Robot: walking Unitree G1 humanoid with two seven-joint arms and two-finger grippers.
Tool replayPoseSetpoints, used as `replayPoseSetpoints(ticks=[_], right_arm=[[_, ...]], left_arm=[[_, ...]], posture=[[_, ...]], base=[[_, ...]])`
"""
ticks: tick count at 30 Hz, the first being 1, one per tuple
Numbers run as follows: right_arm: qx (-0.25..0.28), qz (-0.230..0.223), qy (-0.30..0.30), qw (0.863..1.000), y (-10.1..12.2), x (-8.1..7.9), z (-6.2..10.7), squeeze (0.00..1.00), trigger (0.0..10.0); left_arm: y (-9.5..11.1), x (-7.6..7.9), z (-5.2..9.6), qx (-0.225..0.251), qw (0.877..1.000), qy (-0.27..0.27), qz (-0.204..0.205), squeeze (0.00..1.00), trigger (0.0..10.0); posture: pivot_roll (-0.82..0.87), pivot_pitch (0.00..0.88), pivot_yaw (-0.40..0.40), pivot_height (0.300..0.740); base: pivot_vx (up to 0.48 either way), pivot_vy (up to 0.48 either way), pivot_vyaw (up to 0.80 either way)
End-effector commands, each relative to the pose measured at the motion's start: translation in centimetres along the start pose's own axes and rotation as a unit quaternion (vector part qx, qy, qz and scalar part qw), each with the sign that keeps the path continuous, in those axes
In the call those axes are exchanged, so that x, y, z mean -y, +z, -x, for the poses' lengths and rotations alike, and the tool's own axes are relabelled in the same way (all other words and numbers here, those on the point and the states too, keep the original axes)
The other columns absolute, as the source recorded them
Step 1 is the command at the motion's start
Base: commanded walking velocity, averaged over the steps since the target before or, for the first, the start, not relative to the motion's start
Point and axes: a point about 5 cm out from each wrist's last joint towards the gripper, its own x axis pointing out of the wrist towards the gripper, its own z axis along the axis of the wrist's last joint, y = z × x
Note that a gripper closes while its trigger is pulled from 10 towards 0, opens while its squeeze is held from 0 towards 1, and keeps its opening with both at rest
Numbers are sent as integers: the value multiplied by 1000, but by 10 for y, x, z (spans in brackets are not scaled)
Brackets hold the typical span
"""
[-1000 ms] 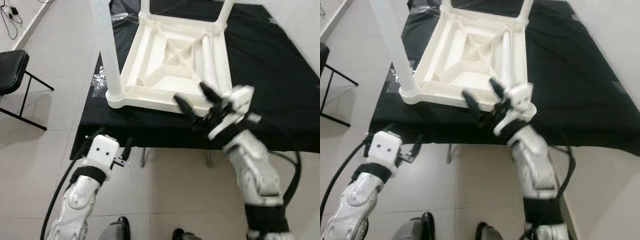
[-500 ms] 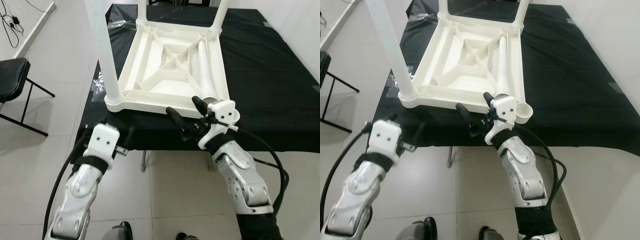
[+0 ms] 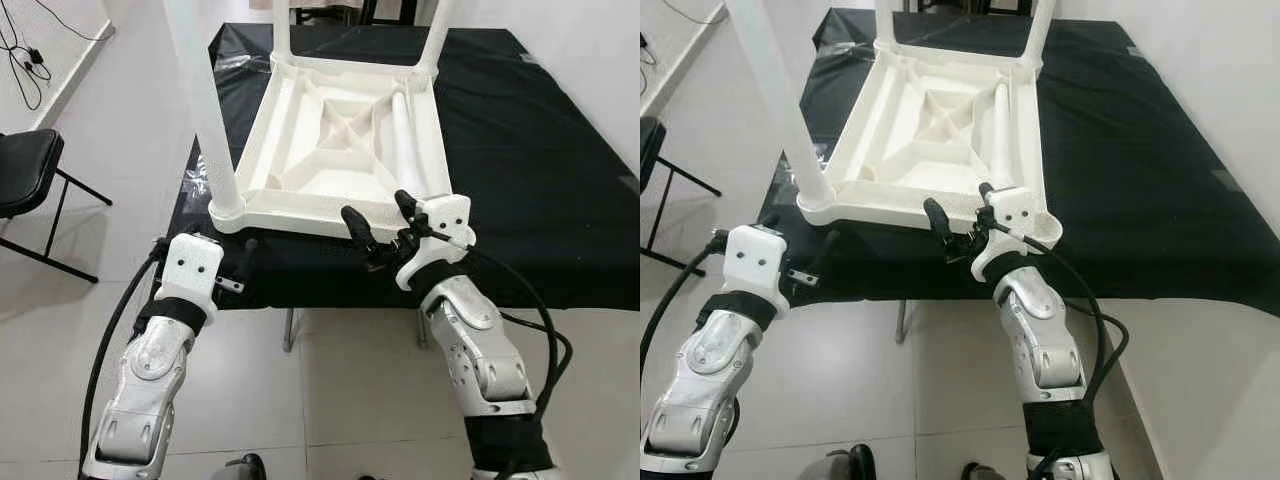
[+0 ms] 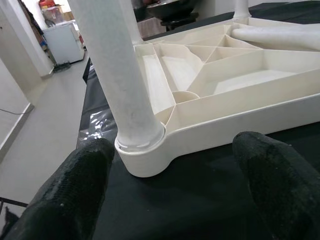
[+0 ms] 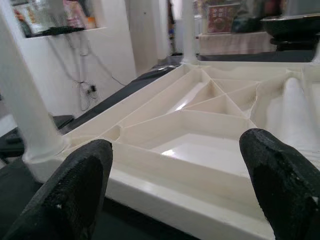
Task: Building children table
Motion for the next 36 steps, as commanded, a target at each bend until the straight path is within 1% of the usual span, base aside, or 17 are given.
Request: replayPoseSetpoints(ticks=[1, 2, 3, 4, 8, 11, 14, 19, 20, 21, 24, 25, 26, 28, 32, 35, 36], right_arm=[[-10, -14, 5, 1000, -3, -3, -2, 0, 10000], [-10, -14, 5, 1000, -3, -3, -2, 0, 10000], [-6, -18, 10, 1000, -1, -5, -5, 0, 10000], [1, -17, 22, 1000, 1, -10, -8, 0, 10000], [-16, -36, 32, 999, -7, -15, -12, 0, 10000], [-12, -32, 32, 999, -7, -15, -12, 0, 10000], [0, -2, 36, 999, -3, -13, -13, 0, 10000], [22, 5, 51, 998, 6, -12, -16, 0, 10000], [26, 7, 57, 998, 8, -12, -17, 0, 10000], [29, 13, 77, 996, 11, -12, -16, 0, 10000], [32, 29, 90, 995, 13, -11, -16, 0, 10000], [53, 17, 114, 992, 21, -9, -15, 0, 10000], [53, 17, 114, 992, 21, -9, -15, 0, 10000], [53, 23, 131, 990, 24, -8, -14, 0, 10000], [48, 41, 147, 987, 23, -6, -11, 0, 10000], [30, 76, 184, 980, 22, -2, -3, 0, 10000], [30, 76, 184, 980, 22, -2, -3, 0, 10000]], left_arm=[[-4, -3, -1, -12, 1000, -5, 4, 0, 10000], [-4, -3, -1, -12, 1000, -5, 4, 0, 10000], [0, -4, -5, -3, 1000, -7, 9, 0, 10000], [2, -5, -7, 5, 1000, -7, 15, 0, 10000], [1, -6, -11, 9, 1000, 0, 18, 0, 10000], [2, -6, -10, 9, 1000, -3, 18, 0, 10000], [3, -4, -10, 8, 1000, -10, 17, 0, 10000], [7, -3, -9, 12, 1000, -18, 12, 0, 10000], [6, -3, -7, 10, 1000, -18, 12, 0, 10000], [5, -4, -6, 8, 1000, -19, 13, 0, 10000], [3, -3, -6, 4, 1000, -20, 17, 0, 10000], [-1, 0, -4, -10, 999, -34, -1, 0, 10000], [-1, 0, -4, -10, 999, -34, -1, 0, 10000], [-4, 4, 0, -18, 998, -51, -18, 0, 10000], [-4, 6, 1, -14, 999, -51, -9, 0, 10000], [-3, 9, 0, -14, 999, -52, -5, 0, 10000], [-3, 9, 0, -14, 999, -52, -5, 0, 10000]], posture=[[25, 192, -34, 740], [25, 192, -34, 740], [37, 148, -38, 740], [46, 127, -43, 740], [47, 140, -46, 740], [54, 131, -42, 740], [61, 142, -35, 740], [68, 154, -29, 740], [66, 159, -28, 740], [66, 159, -28, 740], [68, 163, -32, 740], [72, 169, -35, 740], [72, 169, -35, 740], [70, 170, -34, 740], [71, 170, -36, 740], [70, 170, -39, 740], [70, 170, -39, 740]], base=[[0, 0, -800], [0, 0, -800], [322, 0, -800], [337, 0, 0], [337, 0, 0], [340, 0, -533], [354, 0, 0], [356, 0, 0], [349, 0, 0], [300, 0, 0], [100, 0, 533], [0, 0, 794], [0, 0, 794], [0, -461, 0], [0, -461, 0], [0, 0, 0], [0, 0, 0]])
